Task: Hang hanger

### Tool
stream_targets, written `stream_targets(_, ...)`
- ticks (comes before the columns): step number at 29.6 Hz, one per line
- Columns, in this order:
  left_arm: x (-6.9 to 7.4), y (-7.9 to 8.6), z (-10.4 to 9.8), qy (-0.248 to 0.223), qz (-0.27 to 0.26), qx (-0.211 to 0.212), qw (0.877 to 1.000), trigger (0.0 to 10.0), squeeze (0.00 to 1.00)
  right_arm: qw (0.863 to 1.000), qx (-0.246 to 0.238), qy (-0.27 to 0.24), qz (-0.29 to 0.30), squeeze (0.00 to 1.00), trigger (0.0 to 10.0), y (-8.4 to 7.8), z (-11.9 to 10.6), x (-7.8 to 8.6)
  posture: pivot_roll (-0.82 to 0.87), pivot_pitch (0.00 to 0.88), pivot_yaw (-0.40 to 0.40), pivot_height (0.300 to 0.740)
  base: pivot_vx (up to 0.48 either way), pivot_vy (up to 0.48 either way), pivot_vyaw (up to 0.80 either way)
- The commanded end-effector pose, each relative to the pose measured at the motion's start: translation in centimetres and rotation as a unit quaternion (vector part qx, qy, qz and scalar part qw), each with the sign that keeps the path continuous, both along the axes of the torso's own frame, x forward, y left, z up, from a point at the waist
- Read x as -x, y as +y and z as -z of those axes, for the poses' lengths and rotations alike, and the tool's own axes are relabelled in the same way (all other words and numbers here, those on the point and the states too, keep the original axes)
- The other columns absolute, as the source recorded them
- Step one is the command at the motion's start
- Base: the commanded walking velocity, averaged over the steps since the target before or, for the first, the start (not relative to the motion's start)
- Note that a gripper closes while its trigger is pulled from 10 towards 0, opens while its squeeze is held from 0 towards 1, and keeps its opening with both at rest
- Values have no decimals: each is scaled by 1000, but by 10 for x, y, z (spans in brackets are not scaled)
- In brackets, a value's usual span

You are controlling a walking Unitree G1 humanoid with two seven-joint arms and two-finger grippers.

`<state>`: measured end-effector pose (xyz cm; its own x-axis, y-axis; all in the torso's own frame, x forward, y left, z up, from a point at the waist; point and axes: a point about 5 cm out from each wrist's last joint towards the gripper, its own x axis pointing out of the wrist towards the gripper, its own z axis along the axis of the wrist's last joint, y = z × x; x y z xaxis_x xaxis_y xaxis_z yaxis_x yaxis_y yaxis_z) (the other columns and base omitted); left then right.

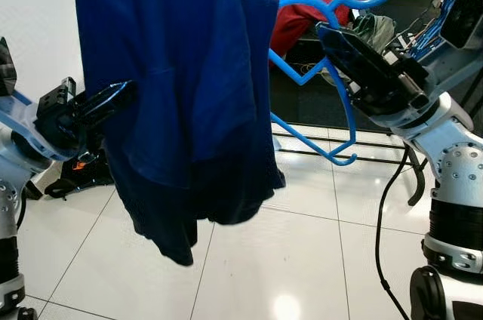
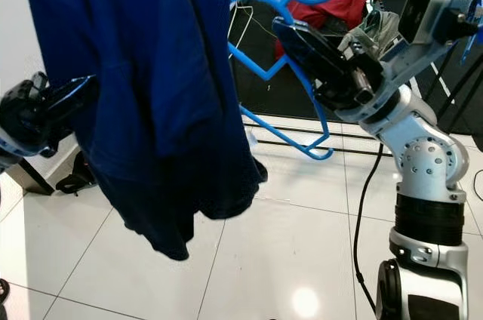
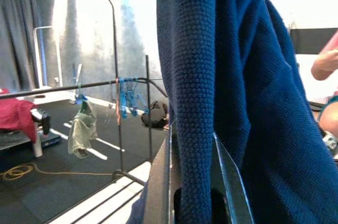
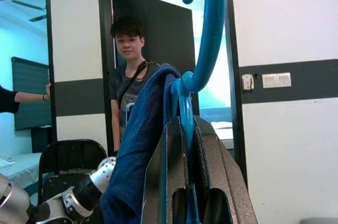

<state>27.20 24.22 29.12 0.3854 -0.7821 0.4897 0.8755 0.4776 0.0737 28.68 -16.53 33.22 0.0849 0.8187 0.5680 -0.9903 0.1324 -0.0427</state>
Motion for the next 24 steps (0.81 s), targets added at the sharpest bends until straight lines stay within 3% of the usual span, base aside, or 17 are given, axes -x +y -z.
stream_targets(1, 0, 11, -6, -12, -26, 5, 1000, 0, 0, 1000, 2, -17, -5, 0, 10000, 4, -5, 4, -30, 65, 9, 740, 0, 0, 0)
stream_targets(5, 0, 19, -12, -20, -47, 5, 999, 0, 0, 1000, 11, -13, -8, 0, 10000, 5, -1, 6, -29, 69, 8, 740, 0, 0, 0)
stream_targets(8, 2, 40, -40, -61, -92, 4, 994, 0, 0, 1000, 12, -2, -10, 0, 10000, 5, 5, 8, -28, 72, 14, 740, 0, 0, 0)
stream_targets(9, 2, 40, -40, -61, -92, 4, 994, 0, 0, 1000, 12, -2, -10, 0, 10000, 5, 5, 8, -28, 72, 14, 740, 0, 0, 0)
stream_targets(11, 9, 46, -64, -101, -101, -1, 990, 0, 0, 1000, 13, 10, -7, 0, 10000, 6, 12, 8, -28, 72, 13, 740, 0, 0, 0)
stream_targets(14, 21, 43, -99, -159, -86, -15, 983, 0, 0, 1000, 14, 24, -6, 0, 10000, 9, 21, 8, -15, 76, 15, 740, 0, 0, 0)
stream_targets(15, 21, 43, -99, -159, -86, -15, 983, 0, 0, 1000, 14, 24, -6, 0, 10000, 9, 21, 8, -15, 76, 15, 740, 0, 0, 0)
stream_targets(19, 33, 33, -131, -210, -54, -38, 976, 0, 0, 1000, 7, 30, -5, 0, 10000, 12, 25, 7, -6, 76, 18, 740, 0, 0, 0)
stream_targets(24, 35, 21, -142, -225, -25, -60, 972, 0, 0, 999, 5, 31, -9, 0, 10000, 15, 26, 8, 0, 74, 22, 740, 0, 0, 0)
